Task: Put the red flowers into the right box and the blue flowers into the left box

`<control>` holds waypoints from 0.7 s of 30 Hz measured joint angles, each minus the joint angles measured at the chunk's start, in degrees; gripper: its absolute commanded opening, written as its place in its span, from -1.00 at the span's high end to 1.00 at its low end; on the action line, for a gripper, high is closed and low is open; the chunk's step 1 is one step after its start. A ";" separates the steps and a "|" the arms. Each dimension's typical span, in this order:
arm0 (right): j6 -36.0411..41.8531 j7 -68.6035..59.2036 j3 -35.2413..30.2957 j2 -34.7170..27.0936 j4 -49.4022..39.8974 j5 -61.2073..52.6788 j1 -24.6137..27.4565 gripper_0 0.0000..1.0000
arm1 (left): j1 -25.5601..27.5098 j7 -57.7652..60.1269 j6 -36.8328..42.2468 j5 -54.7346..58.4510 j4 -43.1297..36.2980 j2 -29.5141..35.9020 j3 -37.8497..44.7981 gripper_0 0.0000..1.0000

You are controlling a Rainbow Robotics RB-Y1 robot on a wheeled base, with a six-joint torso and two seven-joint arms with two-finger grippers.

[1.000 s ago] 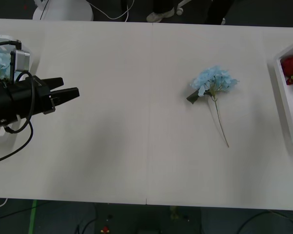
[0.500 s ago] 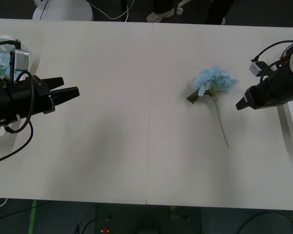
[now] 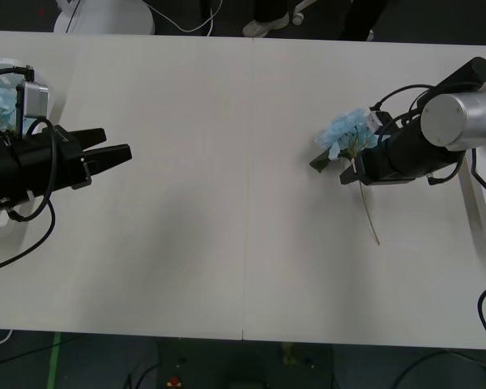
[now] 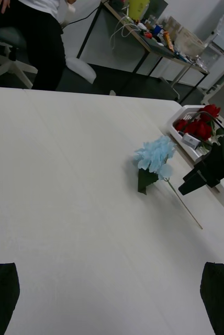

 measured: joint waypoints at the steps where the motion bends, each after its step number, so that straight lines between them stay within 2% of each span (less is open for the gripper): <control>1: -0.54 0.01 0.00 0.52 1.16 0.66 -0.32 -1.00 | 0.00 0.00 0.00 0.00 0.00 0.00 0.00 -1.00; 8: -2.61 0.09 0.00 3.22 7.08 3.65 -2.37 -1.00 | 0.00 0.00 0.00 0.02 0.00 0.00 0.00 -1.00; 15: -5.42 0.22 1.61 4.32 7.69 4.87 -2.51 -0.98 | 0.00 0.00 0.00 0.02 0.01 0.00 0.00 -1.00; 16: -5.82 0.22 2.16 4.32 7.69 5.02 -2.53 -0.71 | 0.00 0.00 0.00 0.02 0.01 0.00 0.00 -1.00; 17: -6.11 0.22 2.76 4.33 7.72 5.16 -2.54 -0.26 | 0.00 0.00 0.00 0.02 0.01 0.00 0.00 -1.00; 18: -6.29 0.22 3.21 4.33 7.77 5.25 -2.56 0.05 | 0.00 0.00 0.00 0.02 0.01 0.00 0.00 -1.00; 19: -6.42 0.22 3.54 4.33 7.82 5.35 -2.57 0.48 | 0.00 0.00 0.00 0.02 0.01 0.00 0.00 -1.00; 21: -6.43 0.22 3.79 4.35 7.91 5.46 -2.57 1.00 | 0.00 0.00 0.00 0.02 0.01 0.00 0.00 -1.00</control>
